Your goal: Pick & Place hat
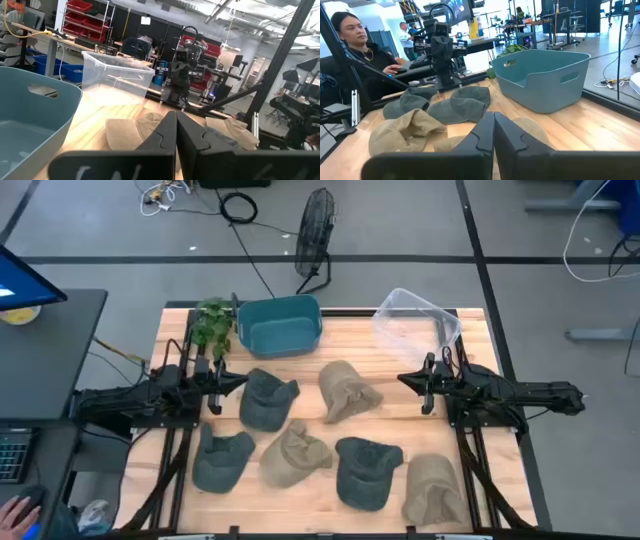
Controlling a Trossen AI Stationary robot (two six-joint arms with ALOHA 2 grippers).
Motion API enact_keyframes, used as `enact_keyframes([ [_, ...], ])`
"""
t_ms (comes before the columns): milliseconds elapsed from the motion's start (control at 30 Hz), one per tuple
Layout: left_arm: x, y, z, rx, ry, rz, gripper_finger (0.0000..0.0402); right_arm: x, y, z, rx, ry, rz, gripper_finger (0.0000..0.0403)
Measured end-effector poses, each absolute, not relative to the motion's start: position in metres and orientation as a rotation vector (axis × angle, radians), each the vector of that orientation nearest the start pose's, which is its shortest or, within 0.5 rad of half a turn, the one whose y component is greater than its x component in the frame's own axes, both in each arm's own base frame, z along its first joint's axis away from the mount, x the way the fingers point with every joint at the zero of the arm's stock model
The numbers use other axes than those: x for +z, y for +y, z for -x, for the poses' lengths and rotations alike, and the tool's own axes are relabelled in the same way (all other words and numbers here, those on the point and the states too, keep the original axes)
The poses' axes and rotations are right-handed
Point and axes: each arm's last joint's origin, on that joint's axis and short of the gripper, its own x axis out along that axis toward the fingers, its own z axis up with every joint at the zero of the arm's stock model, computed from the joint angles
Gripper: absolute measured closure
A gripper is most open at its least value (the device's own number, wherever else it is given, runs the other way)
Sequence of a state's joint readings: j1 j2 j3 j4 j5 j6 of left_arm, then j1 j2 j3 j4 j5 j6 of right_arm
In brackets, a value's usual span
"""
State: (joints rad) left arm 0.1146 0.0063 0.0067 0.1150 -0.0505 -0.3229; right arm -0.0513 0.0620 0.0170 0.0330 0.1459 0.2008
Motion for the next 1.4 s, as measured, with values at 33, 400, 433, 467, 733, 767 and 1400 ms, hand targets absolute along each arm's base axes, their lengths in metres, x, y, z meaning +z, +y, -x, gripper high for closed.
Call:
enact_keyframes([
  [33, 0.176, 0.013, -0.096, 0.145, -0.141, 0.318, 0.0399, 0.168, -0.009, -0.1, -0.198, -0.008, -0.2, 0.0392],
  [400, 0.176, 0.013, -0.096, 0.145, -0.141, 0.318, 0.0399, 0.168, -0.009, -0.1, -0.201, -0.008, -0.201, 0.0392],
  [433, 0.176, 0.013, -0.096, 0.145, -0.142, 0.318, 0.0399, 0.168, -0.009, -0.1, -0.201, -0.009, -0.208, 0.0392],
  [467, 0.177, 0.013, -0.096, 0.144, -0.142, 0.318, 0.0399, 0.168, -0.009, -0.1, -0.201, -0.011, -0.225, 0.0392],
  [733, 0.181, 0.013, -0.095, 0.155, -0.196, 0.351, 0.0399, 0.173, -0.009, -0.1, -0.188, -0.086, -0.453, 0.0392],
  [767, 0.184, 0.013, -0.095, 0.156, -0.223, 0.352, 0.0399, 0.174, -0.009, -0.1, -0.183, -0.103, -0.476, 0.0392],
  [1400, 0.328, 0.015, -0.119, 0.165, -0.109, 0.286, 0.0399, 0.303, -0.009, -0.112, -0.128, -0.232, -0.245, 0.0392],
])
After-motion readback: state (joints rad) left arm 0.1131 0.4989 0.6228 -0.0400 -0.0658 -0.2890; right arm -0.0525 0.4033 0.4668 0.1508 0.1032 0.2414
